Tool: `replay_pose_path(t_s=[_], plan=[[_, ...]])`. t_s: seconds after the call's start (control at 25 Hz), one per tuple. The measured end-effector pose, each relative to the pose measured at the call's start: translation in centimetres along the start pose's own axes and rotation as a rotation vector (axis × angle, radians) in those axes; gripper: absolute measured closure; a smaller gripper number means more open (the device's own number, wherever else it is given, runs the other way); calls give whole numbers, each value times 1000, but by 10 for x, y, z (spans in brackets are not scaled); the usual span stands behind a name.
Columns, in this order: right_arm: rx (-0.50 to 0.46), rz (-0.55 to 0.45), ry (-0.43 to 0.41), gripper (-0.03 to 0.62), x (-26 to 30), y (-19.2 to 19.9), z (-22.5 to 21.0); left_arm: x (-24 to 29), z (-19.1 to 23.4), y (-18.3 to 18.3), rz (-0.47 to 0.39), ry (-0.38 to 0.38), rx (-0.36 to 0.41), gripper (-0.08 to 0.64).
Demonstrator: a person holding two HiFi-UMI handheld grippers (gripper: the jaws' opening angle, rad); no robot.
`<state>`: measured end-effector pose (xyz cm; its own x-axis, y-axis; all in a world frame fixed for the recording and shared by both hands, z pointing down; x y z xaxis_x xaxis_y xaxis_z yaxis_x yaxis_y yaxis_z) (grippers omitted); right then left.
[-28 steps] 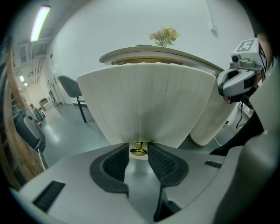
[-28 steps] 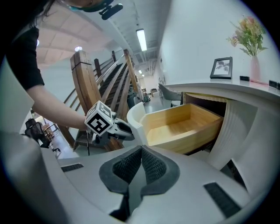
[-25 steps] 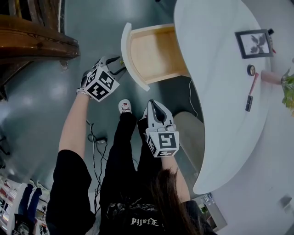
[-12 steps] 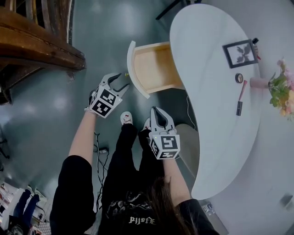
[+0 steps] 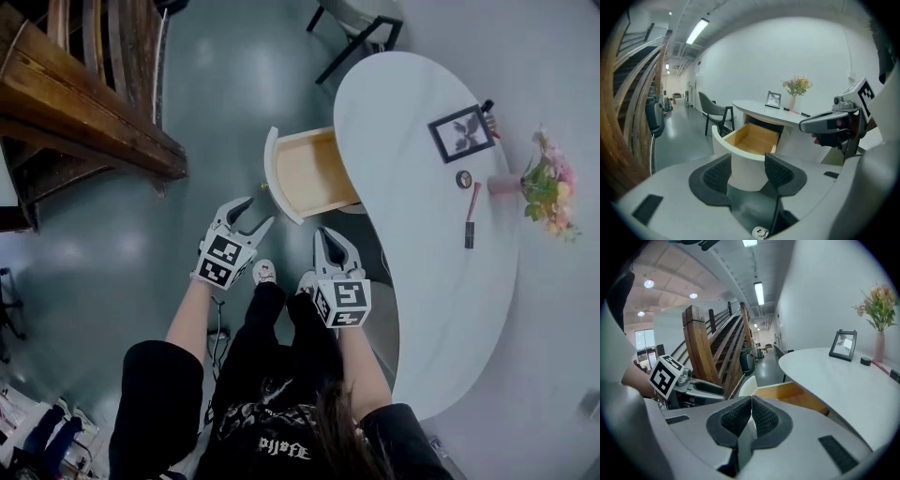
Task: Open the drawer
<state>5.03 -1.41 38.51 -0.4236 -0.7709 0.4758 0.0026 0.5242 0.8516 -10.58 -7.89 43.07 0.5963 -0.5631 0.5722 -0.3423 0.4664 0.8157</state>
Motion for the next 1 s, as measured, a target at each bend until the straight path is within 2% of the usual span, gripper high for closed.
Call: replay_pose_path(t_s=[0.36, 0.6, 0.8, 1.0], plan=[[-16, -39, 9, 566, -27, -32, -1, -44, -26, -44, -105, -20, -66, 343], [-37, -73, 14, 566, -43, -54, 1, -66, -44, -76, -178, -27, -75, 343], [-53, -96, 29, 566, -58, -67, -1, -80, -53, -93, -217, -34, -91, 344], [-24, -133, 57, 566, -77, -74, -7, -94, -66, -100, -237, -25, -103, 344]])
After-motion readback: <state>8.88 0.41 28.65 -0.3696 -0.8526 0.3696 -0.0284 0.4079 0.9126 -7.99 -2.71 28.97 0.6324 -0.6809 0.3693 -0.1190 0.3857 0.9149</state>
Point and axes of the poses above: the fingertips, and each gripper's own axes: x forward along the fingers, z to its left, y out of its underside, the point moved 5 cm from there along -x, backward along the fingers, and after that the axes turned 7 degrees about -y, right-handed, at the moved point
